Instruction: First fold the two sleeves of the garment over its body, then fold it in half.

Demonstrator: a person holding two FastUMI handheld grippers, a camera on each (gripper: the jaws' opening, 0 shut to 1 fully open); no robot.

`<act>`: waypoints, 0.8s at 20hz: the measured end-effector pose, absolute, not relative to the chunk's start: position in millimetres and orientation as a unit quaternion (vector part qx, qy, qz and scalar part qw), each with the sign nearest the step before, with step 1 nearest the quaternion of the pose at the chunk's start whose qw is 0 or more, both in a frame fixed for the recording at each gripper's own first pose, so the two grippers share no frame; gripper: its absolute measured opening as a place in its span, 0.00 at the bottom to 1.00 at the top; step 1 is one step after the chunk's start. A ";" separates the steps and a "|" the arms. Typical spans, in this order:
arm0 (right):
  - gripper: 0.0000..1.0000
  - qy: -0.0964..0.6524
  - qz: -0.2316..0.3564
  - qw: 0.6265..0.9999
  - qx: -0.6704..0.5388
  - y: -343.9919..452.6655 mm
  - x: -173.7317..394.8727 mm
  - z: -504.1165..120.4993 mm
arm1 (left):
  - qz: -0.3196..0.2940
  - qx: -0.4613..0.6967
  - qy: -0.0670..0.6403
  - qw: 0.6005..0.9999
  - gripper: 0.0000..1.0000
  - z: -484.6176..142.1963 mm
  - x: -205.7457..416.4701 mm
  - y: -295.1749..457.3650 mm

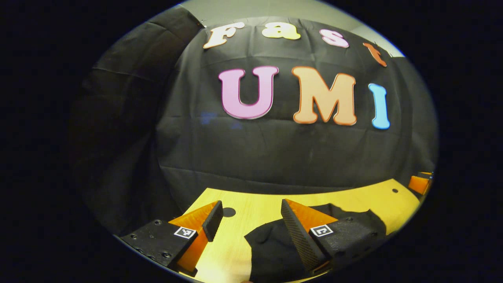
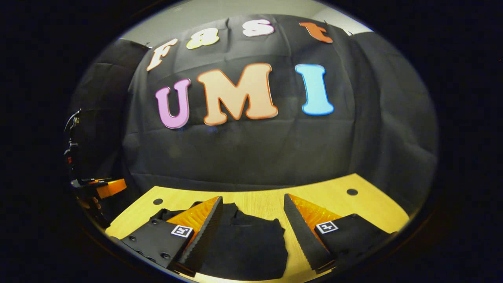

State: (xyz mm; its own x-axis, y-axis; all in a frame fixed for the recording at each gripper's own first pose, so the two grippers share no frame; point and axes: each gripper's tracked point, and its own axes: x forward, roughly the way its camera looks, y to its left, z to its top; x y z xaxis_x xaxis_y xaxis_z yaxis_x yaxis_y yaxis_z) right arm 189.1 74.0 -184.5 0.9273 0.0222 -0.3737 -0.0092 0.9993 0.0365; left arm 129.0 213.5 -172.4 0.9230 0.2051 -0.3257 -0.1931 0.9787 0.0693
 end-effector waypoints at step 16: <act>0.96 0.084 0.040 0.996 0.013 52.5 -35.6 -90.4 | 0.066 0.054 0.098 0.992 0.92 -53.2 -54.7 120.9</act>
